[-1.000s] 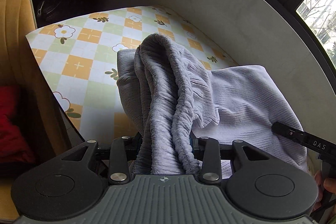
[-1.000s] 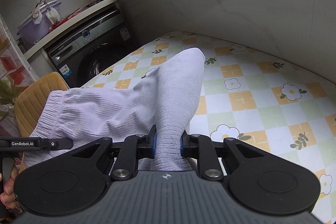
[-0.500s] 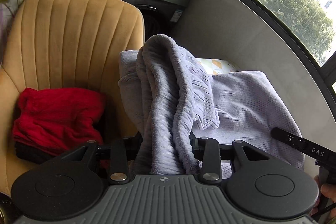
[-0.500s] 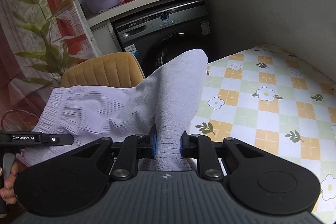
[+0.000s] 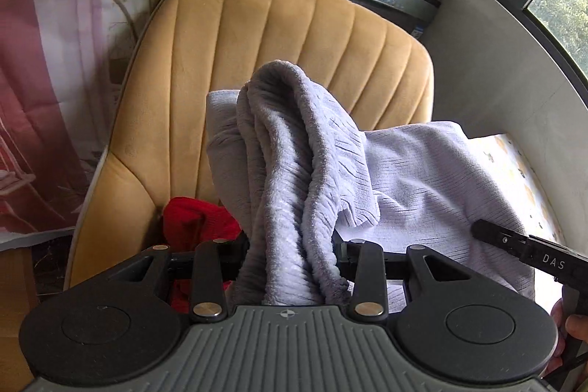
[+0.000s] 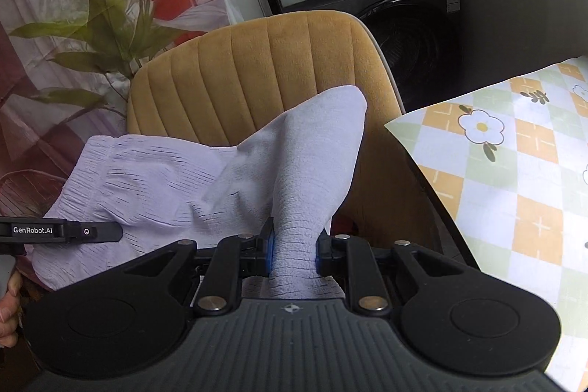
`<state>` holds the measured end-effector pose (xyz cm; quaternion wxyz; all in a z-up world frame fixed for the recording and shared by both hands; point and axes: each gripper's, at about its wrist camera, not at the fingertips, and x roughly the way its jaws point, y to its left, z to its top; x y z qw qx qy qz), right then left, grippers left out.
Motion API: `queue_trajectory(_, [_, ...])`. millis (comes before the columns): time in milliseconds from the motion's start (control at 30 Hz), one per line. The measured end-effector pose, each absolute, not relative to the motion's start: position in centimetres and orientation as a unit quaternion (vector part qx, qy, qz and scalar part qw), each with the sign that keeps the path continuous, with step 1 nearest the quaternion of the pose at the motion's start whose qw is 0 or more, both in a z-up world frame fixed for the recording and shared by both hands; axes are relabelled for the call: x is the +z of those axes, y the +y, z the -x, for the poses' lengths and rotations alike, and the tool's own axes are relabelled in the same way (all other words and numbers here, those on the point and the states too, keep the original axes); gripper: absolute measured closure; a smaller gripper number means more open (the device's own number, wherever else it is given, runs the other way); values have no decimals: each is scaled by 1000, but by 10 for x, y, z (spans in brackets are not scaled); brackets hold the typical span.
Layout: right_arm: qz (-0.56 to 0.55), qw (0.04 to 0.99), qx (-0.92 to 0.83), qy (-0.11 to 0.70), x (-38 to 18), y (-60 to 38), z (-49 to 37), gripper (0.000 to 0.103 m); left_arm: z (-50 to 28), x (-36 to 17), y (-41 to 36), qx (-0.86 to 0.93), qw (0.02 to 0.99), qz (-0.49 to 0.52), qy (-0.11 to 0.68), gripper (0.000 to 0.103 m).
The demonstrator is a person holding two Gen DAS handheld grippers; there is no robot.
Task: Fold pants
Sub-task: 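Lift the pants bundle with both tools and carry it onto the yellow chair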
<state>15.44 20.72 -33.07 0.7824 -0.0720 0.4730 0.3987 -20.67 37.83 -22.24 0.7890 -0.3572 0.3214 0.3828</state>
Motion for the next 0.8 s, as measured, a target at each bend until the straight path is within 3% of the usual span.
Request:
queue_trajectory(467, [130,745,307,578,-496,267,-192,82,198,-359,450,388,738,389,393,61])
queue_trajectory(667, [145,742,294,584,-512,271,-194,79,191,-374,453,390,731,380,412,55])
queue_trajectory(800, [147,744,291,583,-506,269,-194,67,183,-367,455,389,734,356,428,45])
